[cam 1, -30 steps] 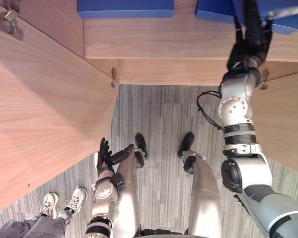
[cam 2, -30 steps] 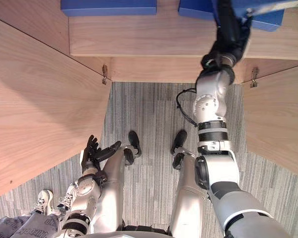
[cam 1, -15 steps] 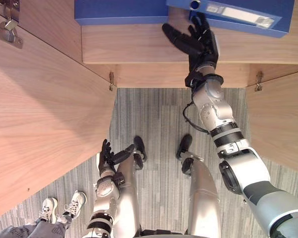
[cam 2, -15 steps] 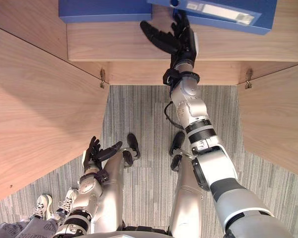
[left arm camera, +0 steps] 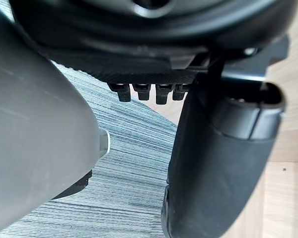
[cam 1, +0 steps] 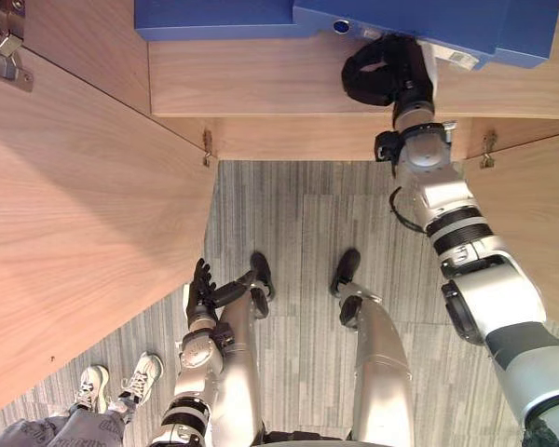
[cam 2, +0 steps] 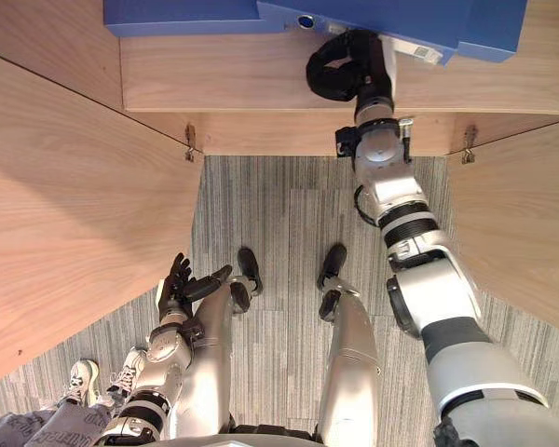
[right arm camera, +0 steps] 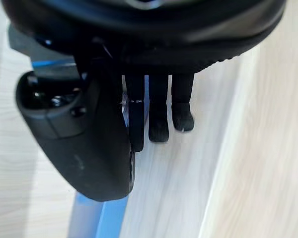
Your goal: Walk over to the cabinet, pick up the folder, carry it to the office cabinet, place the folder inside the office cabinet, then close the office cabinet door
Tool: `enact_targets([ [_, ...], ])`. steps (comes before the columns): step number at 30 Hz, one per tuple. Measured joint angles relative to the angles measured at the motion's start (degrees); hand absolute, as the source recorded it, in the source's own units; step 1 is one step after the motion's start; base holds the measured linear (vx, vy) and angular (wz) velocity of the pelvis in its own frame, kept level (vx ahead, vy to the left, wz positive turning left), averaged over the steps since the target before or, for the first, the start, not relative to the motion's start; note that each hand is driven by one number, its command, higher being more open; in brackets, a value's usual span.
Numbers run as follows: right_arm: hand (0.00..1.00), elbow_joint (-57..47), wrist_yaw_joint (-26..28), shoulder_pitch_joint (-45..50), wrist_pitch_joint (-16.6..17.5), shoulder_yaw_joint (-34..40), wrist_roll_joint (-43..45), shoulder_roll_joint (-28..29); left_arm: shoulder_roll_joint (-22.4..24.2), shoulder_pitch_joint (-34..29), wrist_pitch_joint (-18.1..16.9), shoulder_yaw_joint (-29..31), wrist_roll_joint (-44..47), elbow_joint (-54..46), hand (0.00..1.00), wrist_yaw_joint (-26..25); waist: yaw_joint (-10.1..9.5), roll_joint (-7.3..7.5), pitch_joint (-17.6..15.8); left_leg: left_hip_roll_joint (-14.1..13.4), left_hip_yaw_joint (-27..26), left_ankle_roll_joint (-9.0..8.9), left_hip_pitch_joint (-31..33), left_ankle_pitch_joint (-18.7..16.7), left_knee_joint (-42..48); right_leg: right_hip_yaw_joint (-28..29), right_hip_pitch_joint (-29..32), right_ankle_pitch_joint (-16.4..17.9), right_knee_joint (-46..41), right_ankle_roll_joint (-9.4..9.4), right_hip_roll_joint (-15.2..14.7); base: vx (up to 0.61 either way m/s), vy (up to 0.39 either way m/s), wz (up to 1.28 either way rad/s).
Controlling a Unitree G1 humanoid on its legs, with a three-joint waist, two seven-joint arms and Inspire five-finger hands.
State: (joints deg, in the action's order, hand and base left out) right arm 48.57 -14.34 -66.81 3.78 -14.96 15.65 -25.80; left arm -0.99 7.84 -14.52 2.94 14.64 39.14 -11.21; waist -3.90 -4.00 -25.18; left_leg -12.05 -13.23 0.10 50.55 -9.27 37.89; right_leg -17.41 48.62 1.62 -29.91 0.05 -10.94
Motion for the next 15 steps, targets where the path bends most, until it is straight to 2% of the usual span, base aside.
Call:
enact_targets([
  [6, 0.00, 1.8, -0.2, -3.3, -0.4, 0.1, 2.6, -1.7, -0.1, 0.0, -0.4, 0.0, 0.8, -0.3, 1.00, 0.3, -0.04, -0.01, 0.0, 0.2, 0.2, 0.02, 1.1, 0.1, -0.1, -0.2, 1.0, 0.0, 0.0, 0.00, -0.1, 0.00, 0.000, 0.00],
  [9, 0.00, 5.4, -1.8, -7.4, -1.0, -0.3, 3.3, -1.6, -0.1, 0.1, -0.3, 0.0, 1.2, -0.7, 1.00, 0.3, 0.02, -0.02, 0.0, 0.5, 0.5, 0.05, 1.8, 0.7, -0.6, -0.6, 1.6, 0.0, -0.1, -0.02, -0.5, 0.00, -0.010, 0.08],
  [15, 0.00, 7.4, -5.0, -9.3, -2.0, -0.9, 3.2, -1.3, 0.0, 0.3, -0.2, -0.3, 1.2, -1.2, 1.00, -0.5, 0.17, -0.04, 0.0, 1.2, 1.4, -0.05, 2.7, 1.7, -0.8, -1.4, 2.5, 0.6, -1.9, -0.60, -1.4, -0.01, -0.020, 0.12],
])
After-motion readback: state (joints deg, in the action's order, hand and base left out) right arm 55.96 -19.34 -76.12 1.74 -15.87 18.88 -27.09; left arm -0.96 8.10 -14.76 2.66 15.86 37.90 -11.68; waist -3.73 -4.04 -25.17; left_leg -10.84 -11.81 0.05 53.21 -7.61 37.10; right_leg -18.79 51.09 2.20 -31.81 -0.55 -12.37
